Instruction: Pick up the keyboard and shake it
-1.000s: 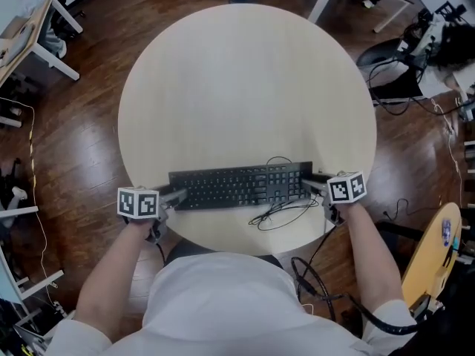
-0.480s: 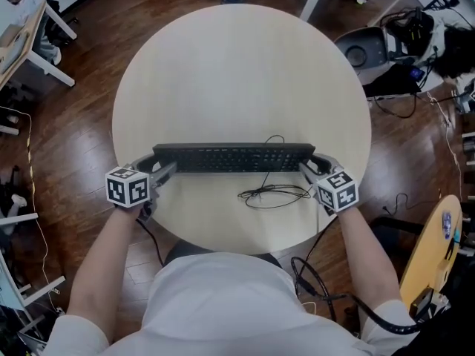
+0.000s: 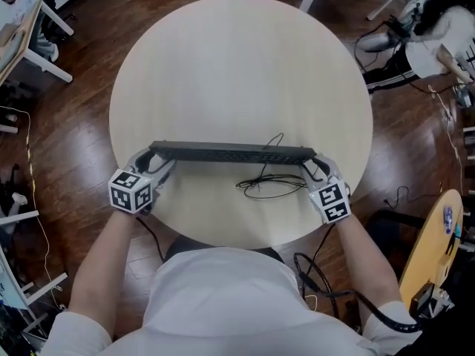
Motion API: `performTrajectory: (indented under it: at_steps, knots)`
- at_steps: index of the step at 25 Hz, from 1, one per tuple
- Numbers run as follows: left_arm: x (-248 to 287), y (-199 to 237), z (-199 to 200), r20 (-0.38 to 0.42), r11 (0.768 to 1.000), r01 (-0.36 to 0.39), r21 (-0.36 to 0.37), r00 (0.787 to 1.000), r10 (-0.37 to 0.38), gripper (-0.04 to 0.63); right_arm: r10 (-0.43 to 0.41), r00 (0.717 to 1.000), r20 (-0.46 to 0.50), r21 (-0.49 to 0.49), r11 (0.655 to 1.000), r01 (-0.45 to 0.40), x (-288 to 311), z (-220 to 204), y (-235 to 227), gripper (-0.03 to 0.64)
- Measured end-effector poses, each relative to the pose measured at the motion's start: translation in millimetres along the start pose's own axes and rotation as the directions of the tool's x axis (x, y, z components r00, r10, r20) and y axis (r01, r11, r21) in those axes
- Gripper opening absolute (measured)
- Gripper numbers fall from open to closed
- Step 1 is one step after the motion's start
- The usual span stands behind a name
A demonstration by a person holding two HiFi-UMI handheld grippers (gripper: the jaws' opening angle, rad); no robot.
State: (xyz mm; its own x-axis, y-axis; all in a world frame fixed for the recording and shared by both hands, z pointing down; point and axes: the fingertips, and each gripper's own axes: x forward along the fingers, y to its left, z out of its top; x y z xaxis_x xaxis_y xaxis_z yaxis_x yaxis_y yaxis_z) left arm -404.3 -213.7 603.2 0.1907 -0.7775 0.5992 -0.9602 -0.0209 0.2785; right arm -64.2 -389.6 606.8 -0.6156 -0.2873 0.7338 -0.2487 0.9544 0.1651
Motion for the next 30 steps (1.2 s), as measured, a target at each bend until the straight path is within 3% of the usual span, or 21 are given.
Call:
performTrajectory:
  at_steps: [10, 11, 12, 17, 24, 27, 30]
  knots:
    - [-19, -20, -31, -0.082, 0.997, 0.007, 0.08, 0.997, -0.001, 0.275, 0.065, 0.998, -0.025, -0.078, 0.995, -0.067, -21, -22, 35, 0.131]
    - [-20, -22, -36, -0.1, 0.996, 0.017, 0.088, 0.995, -0.008, 0.278, 0.081, 0.996, -0.032, -0.082, 0.993, -0.083, -23, -25, 40, 0.161]
    - [-21, -23, -40, -0.12, 0.994, 0.025, 0.102, 0.993, -0.013, 0.281, 0.093, 0.995, -0.039, -0.084, 0.992, -0.096, -24, -28, 45, 0.186]
    - [-26, -27, -61, -0.204, 0.975, 0.041, 0.218, 0.979, 0.004, 0.29, 0.106, 0.992, -0.065, -0.098, 0.989, -0.112, -20, -34, 53, 0.184]
    - [-24, -26, -89, -0.346, 0.881, 0.064, 0.469, 0.931, 0.116, 0.296, 0.117, 0.988, -0.104, -0.119, 0.984, -0.129, -15, -46, 65, 0.186]
    - [-22, -20, -102, -0.406, 0.815, 0.079, 0.574, 0.892, 0.199, 0.302, 0.102, 0.987, -0.126, -0.174, 0.977, -0.124, -11, -50, 70, 0.209]
    - [-22, -13, -109, -0.46, 0.73, 0.101, 0.676, 0.831, 0.311, 0.302, 0.083, 0.987, -0.139, -0.23, 0.966, -0.113, -6, -54, 75, 0.224]
